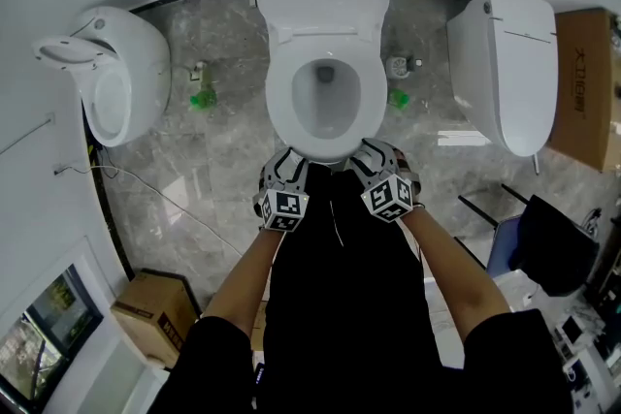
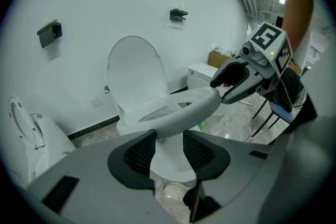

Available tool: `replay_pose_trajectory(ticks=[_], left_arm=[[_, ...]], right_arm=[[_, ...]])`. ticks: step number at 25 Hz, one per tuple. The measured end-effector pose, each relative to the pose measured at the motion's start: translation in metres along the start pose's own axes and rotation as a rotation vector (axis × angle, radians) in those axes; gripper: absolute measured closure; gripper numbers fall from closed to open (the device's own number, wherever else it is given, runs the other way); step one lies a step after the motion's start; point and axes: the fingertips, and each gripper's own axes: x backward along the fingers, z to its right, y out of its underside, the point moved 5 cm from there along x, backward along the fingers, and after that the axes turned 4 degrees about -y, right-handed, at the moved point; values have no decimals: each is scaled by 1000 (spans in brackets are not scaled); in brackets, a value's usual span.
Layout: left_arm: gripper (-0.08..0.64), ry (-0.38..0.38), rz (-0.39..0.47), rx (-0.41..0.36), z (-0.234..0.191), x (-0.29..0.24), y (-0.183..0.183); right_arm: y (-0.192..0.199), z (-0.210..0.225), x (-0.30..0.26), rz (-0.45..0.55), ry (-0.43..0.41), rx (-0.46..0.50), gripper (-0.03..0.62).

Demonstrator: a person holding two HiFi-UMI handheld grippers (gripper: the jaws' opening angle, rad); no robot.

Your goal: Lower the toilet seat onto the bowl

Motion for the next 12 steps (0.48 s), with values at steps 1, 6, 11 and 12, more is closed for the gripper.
replay_pose_trajectory(ticks=[1, 6, 11, 12], left_arm=[[397, 3, 0, 2, 1, -1, 1], [394, 12, -16, 3, 6, -3, 11], [394, 9, -28, -11, 13, -8, 26], [393, 11, -29, -11, 14, -9, 29]], right_arm=[[2, -1, -1, -4, -4, 0, 379], [9, -8, -6, -27, -15, -9, 373], [20, -17, -13, -58, -38, -26, 366], [22, -18, -15, -60, -47, -36, 364]])
